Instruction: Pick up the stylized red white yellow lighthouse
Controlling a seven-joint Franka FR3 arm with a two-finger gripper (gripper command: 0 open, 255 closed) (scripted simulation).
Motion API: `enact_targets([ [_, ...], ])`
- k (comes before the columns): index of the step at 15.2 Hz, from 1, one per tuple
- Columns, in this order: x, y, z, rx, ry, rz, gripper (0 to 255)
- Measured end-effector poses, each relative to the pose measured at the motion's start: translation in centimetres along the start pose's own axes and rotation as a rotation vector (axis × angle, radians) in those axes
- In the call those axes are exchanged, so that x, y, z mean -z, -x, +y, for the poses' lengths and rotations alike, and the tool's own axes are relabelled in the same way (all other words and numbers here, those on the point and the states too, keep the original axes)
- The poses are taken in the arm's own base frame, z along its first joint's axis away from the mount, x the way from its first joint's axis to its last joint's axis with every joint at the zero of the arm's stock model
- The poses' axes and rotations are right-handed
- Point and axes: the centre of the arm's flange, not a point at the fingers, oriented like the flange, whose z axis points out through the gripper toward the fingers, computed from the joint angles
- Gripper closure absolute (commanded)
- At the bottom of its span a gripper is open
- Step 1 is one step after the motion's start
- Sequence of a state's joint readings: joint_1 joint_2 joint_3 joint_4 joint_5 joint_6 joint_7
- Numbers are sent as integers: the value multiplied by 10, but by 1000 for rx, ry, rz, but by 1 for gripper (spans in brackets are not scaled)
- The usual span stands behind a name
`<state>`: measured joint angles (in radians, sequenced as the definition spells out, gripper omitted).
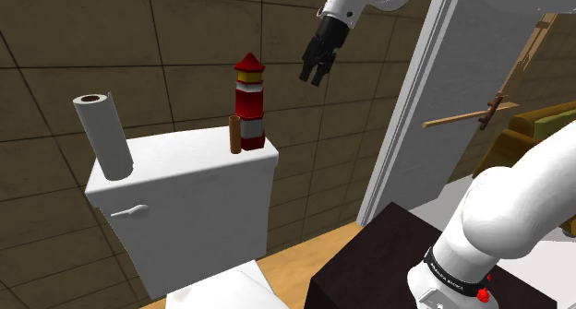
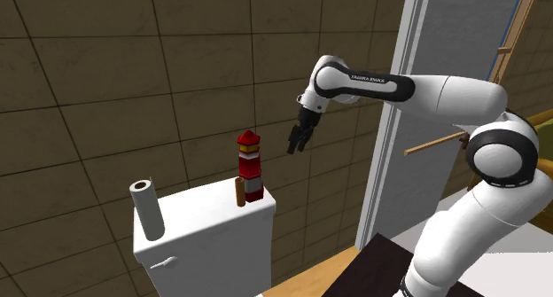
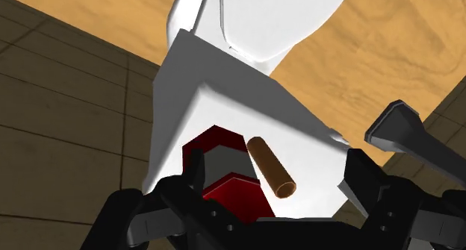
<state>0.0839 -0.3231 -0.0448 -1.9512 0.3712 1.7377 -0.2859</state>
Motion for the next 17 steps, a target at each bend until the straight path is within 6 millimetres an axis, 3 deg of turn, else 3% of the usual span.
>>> enact_targets([
  [13, 7, -158, 29, 35, -323, 90, 0],
  [17, -3, -170, 38, 39, -351, 97, 0],
])
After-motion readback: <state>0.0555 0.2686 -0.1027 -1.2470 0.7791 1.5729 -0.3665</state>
